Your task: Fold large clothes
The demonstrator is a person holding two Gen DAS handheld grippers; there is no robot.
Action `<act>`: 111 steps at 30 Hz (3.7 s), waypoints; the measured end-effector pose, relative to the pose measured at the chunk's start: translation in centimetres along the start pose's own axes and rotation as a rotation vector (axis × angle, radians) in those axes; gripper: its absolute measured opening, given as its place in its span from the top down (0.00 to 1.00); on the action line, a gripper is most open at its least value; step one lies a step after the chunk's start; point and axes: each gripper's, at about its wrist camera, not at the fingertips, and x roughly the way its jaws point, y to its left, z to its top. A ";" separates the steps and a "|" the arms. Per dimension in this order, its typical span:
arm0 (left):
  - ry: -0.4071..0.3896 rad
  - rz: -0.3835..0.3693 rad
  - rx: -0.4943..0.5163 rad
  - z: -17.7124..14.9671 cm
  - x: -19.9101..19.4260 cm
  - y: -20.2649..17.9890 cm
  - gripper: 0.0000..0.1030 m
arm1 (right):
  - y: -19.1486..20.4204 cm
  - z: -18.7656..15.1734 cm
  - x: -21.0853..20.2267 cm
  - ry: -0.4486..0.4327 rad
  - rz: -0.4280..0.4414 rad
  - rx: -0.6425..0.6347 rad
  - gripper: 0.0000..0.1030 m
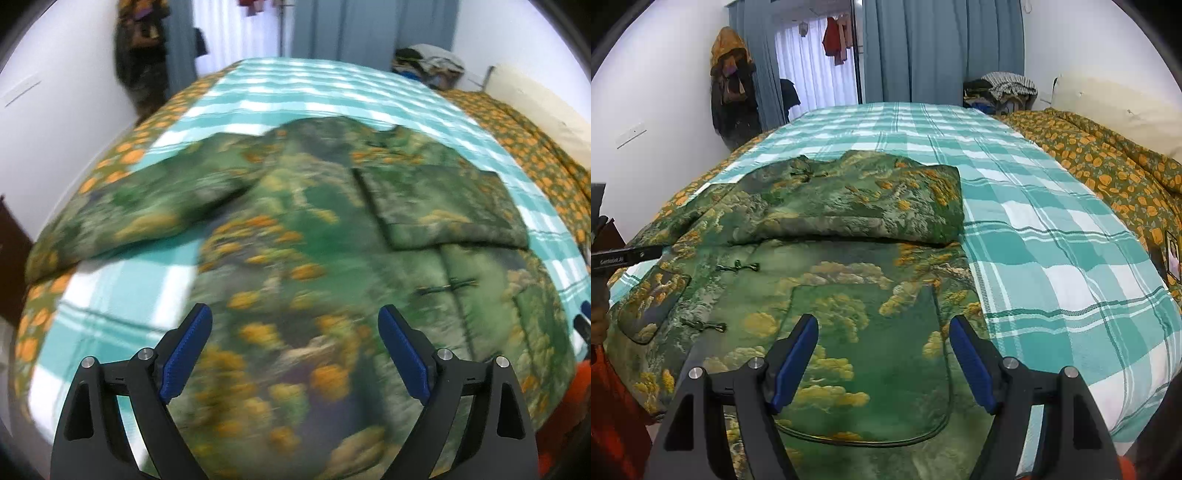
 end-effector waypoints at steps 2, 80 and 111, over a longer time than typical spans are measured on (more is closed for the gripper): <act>0.002 0.042 -0.034 0.0 -0.3 2.3 0.11 | 0.7 -0.3 -0.4 -0.017 0.005 -0.019 0.27; -0.026 0.001 0.423 4.4 5.3 -12.4 0.17 | -1.3 1.5 3.9 0.026 0.134 0.127 0.27; 0.003 0.047 -0.041 13.0 10.0 2.0 0.05 | 11.9 11.0 24.3 0.231 0.222 -0.003 0.58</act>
